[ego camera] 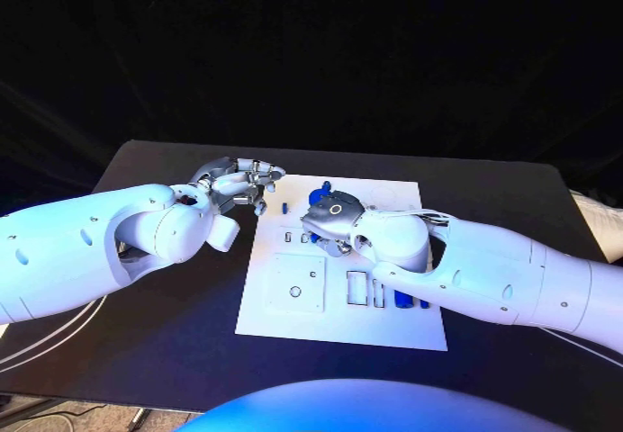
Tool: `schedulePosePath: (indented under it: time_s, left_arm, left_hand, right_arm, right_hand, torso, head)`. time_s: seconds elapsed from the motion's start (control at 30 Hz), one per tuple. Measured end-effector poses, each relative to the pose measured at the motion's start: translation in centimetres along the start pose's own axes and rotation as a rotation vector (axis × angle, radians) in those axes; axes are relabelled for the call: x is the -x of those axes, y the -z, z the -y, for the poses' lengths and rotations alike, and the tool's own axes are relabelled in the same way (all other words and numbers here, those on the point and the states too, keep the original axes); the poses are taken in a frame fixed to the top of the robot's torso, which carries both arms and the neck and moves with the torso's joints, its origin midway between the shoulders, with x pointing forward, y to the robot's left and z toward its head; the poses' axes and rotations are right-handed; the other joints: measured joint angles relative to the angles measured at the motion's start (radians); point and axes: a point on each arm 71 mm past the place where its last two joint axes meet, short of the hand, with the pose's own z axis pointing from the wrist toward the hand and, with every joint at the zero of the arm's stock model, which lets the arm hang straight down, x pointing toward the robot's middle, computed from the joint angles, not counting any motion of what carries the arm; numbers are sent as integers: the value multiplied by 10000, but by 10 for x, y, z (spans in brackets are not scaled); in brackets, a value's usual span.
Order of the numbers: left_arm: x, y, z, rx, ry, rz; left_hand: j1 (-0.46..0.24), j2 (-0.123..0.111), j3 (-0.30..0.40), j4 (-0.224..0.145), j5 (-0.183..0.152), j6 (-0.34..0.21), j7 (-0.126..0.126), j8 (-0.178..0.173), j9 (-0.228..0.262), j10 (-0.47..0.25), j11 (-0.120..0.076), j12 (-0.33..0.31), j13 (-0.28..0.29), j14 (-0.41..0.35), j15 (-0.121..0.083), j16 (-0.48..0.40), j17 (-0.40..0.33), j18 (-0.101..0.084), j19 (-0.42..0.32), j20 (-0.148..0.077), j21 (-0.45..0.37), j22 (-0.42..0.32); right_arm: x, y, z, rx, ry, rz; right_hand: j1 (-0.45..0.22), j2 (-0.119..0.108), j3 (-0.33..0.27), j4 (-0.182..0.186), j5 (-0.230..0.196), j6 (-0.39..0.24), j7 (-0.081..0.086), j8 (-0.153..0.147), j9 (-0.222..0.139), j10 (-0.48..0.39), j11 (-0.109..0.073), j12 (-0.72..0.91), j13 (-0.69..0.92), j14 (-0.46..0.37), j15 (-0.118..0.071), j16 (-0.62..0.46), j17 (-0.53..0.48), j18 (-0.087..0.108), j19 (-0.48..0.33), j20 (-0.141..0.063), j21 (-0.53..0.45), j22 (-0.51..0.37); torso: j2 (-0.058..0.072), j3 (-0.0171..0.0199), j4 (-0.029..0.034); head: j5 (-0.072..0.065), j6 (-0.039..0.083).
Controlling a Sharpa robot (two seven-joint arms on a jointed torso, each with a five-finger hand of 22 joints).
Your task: Assemble the parts on the task board
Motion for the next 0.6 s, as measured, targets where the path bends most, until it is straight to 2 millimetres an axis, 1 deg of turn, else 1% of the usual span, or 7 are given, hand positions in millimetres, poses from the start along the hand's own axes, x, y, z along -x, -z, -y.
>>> schedulePosePath:
  time_s: [0.2, 0.23, 0.37, 0.4, 0.47, 0.53, 0.6]
  left_arm:
    - [0, 0, 0, 6, -1, 8]
    - [0, 0, 0, 7, -1, 10]
    - [1, 0, 0, 11, -2, 16]
    - [1, 0, 0, 11, -2, 16]
    - [1, 0, 0, 14, -3, 17]
    - [1, 0, 0, 16, -3, 19]
    - [1, 0, 0, 20, -4, 24]
  left_hand:
    - [0, 0, 0, 0, 0, 0, 0, 0, 0, 0, 0, 0, 0, 0, 0, 0, -1, 0, 0, 0, 0, 1]
    - [0, 0, 0, 0, 0, 0, 0, 0, 0, 0, 0, 0, 0, 0, 0, 0, 0, 0, 0, 0, 0, 1]
    - [0, 0, 0, 0, 0, 0, 0, 0, 1, 0, 0, 0, 1, 0, 0, 0, -1, 0, 0, 0, 0, 1]
    - [0, 0, 0, 0, 0, 0, 0, 0, 0, 0, 0, 0, 1, 0, 0, 0, -1, 0, 0, 0, 0, 1]
    - [0, 0, 0, 0, 0, 0, 0, 0, 1, 0, 0, 0, 1, 0, 0, 0, -1, -1, 0, 0, 0, 1]
    - [0, 0, 0, 0, 0, 0, 0, 0, 1, 0, 0, 0, 1, 0, 0, 0, -1, -1, 0, 0, 0, 1]
    - [0, 0, 0, 0, 0, 1, 0, 0, 1, 0, 0, 0, 1, 0, 0, 0, -1, 0, 0, 0, 0, 1]
  right_arm:
    - [0, 0, 1, 63, -33, 22]
    - [0, 1, 1, 76, -39, 26]
    - [-1, 1, 1, 110, -59, 53]
    - [-1, 1, 1, 117, -63, 60]
    - [-1, 1, 1, 136, -72, 72]
    - [-1, 1, 1, 145, -78, 92]
    - [-1, 1, 1, 154, -82, 113]
  right_hand:
    - [43, -43, 3, -3, 2, 0, 0, -8, -2, -35, 35, 0, 0, 0, 0, 0, 0, 1, 0, 0, 0, 0]
    - [51, -50, 28, -32, 17, -22, -22, -8, -11, -35, 35, 0, 0, 0, 0, 0, 0, 0, 0, 0, 0, -1]
    - [96, -93, 25, -111, 20, -36, -36, -55, -26, -72, -3, -57, -41, 0, 0, 0, -1, 0, 0, 0, 0, -10]
    - [113, -106, 26, -111, 20, -64, -64, -55, -27, -72, -3, -57, -44, 0, 0, 0, -1, 0, 0, 0, 0, -10]
    - [178, -87, 52, -140, 20, -118, -34, -79, -47, -110, 30, -65, -66, 0, 0, 0, -1, -1, 0, 0, 0, -10]
    - [205, -94, 63, -214, 20, -259, -65, -114, -73, -162, -21, -151, -98, 0, 0, 0, -1, 1, 0, 0, 0, -10]
    - [242, -133, 72, -238, 20, -324, -67, -114, -95, -162, -21, -154, -112, 0, 0, 0, -1, 0, 0, 0, 0, -10]
  torso:
    - [0, 0, 2]
    - [0, 0, 2]
    - [-1, -4, 2]
    - [-1, -4, 2]
    - [-1, -4, 3]
    - [-1, -4, 3]
    - [-1, -4, 3]
  head:
    - [-5, 0]
    - [-5, -1]
    - [-5, -8]
    - [-5, -9]
    - [-5, -16]
    - [-5, -20]
    - [-5, -24]
